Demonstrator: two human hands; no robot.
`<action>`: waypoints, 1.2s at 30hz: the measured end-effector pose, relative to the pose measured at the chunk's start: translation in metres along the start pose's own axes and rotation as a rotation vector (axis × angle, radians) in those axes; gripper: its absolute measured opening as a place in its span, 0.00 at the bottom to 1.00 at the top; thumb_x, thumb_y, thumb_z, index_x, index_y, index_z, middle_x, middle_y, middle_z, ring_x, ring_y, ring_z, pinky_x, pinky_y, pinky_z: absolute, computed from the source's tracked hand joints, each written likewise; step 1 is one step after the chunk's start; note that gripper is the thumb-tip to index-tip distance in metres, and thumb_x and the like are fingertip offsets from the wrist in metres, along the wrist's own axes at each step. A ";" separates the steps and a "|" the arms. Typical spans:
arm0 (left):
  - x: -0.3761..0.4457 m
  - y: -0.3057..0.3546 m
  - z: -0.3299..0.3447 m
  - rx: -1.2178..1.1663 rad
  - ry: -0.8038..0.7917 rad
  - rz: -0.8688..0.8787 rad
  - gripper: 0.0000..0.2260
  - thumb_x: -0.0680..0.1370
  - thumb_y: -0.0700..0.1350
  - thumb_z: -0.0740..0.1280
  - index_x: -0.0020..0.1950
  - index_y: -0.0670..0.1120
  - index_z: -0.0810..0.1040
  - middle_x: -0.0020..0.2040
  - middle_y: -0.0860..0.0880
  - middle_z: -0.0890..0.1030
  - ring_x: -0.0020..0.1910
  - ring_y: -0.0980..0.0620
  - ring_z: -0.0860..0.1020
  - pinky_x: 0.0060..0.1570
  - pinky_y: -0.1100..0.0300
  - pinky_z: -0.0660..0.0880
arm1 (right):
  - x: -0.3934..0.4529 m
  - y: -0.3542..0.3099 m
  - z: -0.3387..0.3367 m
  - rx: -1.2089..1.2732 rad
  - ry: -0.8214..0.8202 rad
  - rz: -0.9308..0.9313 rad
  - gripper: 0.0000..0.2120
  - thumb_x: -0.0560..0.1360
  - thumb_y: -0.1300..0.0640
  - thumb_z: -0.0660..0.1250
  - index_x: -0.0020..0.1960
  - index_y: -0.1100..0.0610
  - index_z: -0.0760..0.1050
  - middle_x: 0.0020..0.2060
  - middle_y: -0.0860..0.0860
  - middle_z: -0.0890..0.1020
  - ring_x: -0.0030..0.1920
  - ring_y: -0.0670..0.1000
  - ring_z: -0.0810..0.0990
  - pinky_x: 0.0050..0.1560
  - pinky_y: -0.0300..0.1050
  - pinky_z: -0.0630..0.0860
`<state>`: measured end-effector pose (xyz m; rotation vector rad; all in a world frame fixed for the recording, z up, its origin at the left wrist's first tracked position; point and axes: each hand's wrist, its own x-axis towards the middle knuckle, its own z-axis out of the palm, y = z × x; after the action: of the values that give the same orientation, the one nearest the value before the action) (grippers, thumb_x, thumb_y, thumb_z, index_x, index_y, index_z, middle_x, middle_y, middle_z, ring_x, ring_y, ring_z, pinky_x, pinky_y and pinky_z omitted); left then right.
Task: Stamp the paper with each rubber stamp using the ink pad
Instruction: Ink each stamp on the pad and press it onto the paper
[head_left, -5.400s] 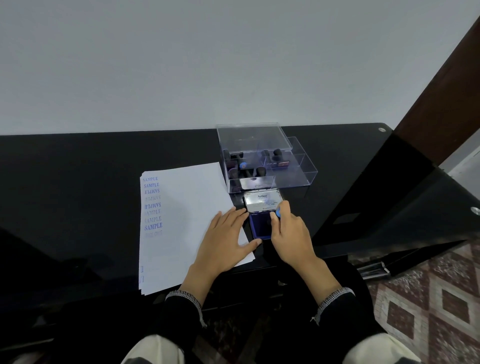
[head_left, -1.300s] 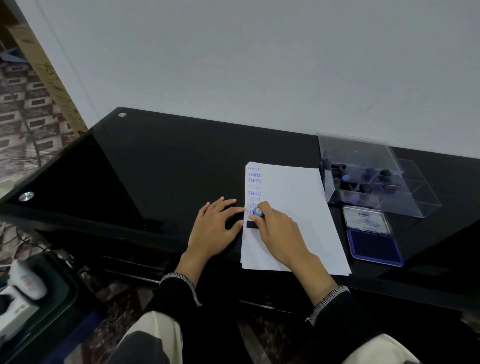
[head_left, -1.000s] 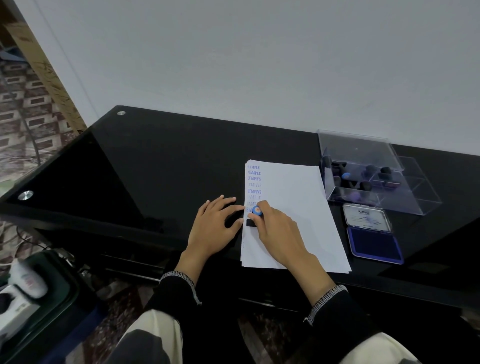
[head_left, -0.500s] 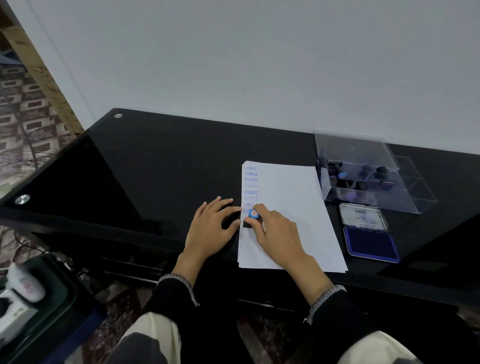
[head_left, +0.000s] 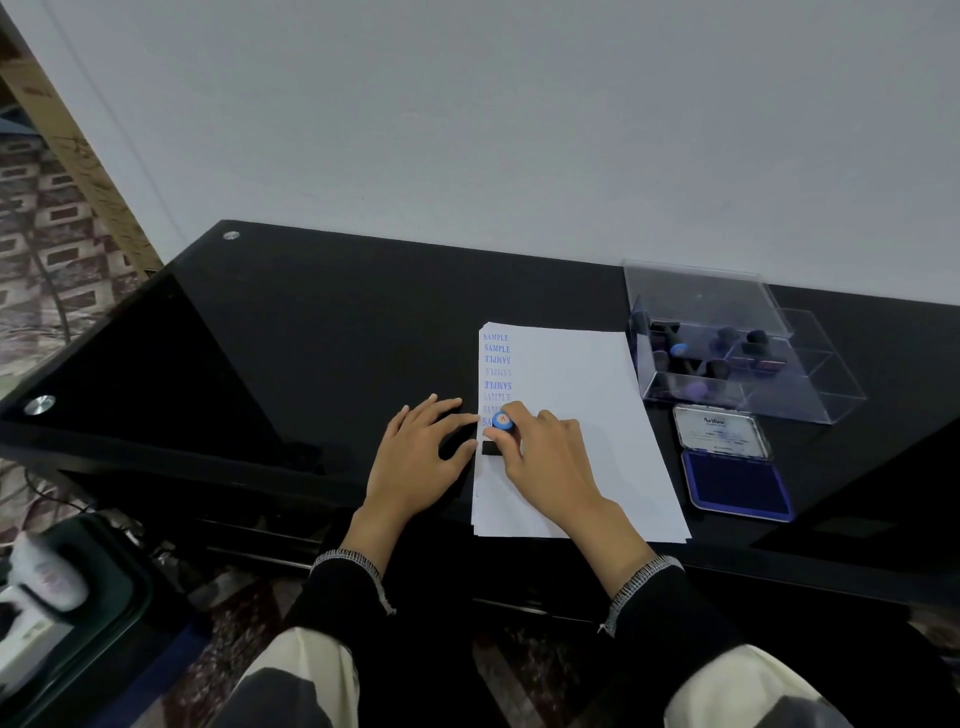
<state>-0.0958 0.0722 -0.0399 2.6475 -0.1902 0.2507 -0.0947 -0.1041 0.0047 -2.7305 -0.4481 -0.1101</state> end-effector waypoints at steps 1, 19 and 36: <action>0.000 0.000 0.000 -0.002 0.001 0.000 0.17 0.80 0.57 0.60 0.68 0.60 0.72 0.72 0.58 0.68 0.76 0.57 0.58 0.74 0.56 0.48 | 0.002 0.000 -0.001 0.002 -0.005 0.002 0.14 0.82 0.46 0.55 0.62 0.52 0.69 0.57 0.50 0.79 0.46 0.49 0.74 0.52 0.47 0.68; 0.000 0.002 -0.002 -0.022 0.002 0.001 0.16 0.80 0.56 0.61 0.68 0.60 0.73 0.72 0.58 0.69 0.76 0.56 0.58 0.75 0.54 0.49 | -0.001 0.003 0.006 0.008 0.024 0.016 0.13 0.82 0.46 0.54 0.61 0.51 0.69 0.57 0.50 0.79 0.48 0.49 0.73 0.55 0.47 0.66; 0.000 0.002 -0.001 -0.024 -0.001 -0.006 0.16 0.79 0.56 0.62 0.67 0.60 0.73 0.72 0.58 0.69 0.75 0.56 0.59 0.74 0.55 0.49 | 0.000 0.004 0.006 0.028 0.025 -0.001 0.14 0.82 0.46 0.54 0.62 0.51 0.69 0.59 0.50 0.78 0.50 0.48 0.72 0.58 0.47 0.62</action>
<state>-0.0964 0.0710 -0.0378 2.6237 -0.1849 0.2433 -0.0934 -0.1052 -0.0017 -2.6987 -0.4404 -0.1375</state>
